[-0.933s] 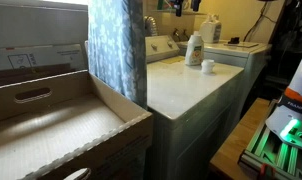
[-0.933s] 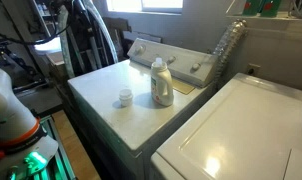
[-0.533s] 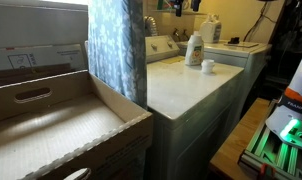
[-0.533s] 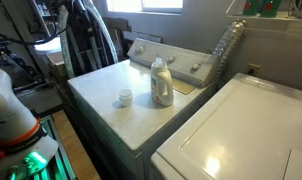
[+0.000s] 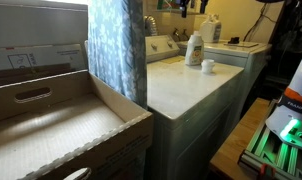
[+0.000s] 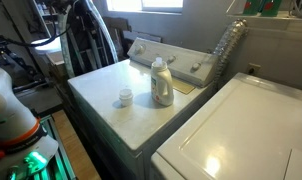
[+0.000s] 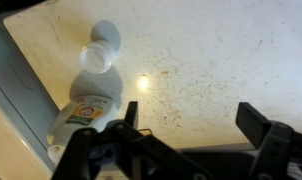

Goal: Pour some fabric softener into its lid

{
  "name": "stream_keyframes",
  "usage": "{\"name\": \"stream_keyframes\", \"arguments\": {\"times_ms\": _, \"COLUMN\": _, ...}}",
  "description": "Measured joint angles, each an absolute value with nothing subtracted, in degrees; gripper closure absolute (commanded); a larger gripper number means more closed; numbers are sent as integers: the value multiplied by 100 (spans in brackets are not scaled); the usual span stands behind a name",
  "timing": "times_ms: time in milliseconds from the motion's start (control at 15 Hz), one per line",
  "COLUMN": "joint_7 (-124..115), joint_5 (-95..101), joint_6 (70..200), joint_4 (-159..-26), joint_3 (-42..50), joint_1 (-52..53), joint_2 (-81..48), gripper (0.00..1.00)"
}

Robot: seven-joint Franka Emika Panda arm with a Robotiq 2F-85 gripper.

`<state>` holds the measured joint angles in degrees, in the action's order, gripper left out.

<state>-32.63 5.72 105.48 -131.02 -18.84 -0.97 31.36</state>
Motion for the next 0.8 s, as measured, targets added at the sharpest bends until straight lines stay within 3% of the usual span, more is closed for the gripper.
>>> {"name": "stream_keyframes", "arguments": {"times_ms": 333, "joint_7": -3211, "joint_5": 807, "joint_6": 10549, "joint_4": -13279, "joint_3": -633, "joint_1": -771, "joint_2": 3280, "gripper": 0}}
{"name": "stream_keyframes", "arguments": {"times_ms": 800, "joint_7": -3505, "joint_5": 810, "joint_6": 10552, "joint_4": -13222, "joint_3": -426, "joint_1": -1071, "joint_2": 3151, "gripper": 0}}
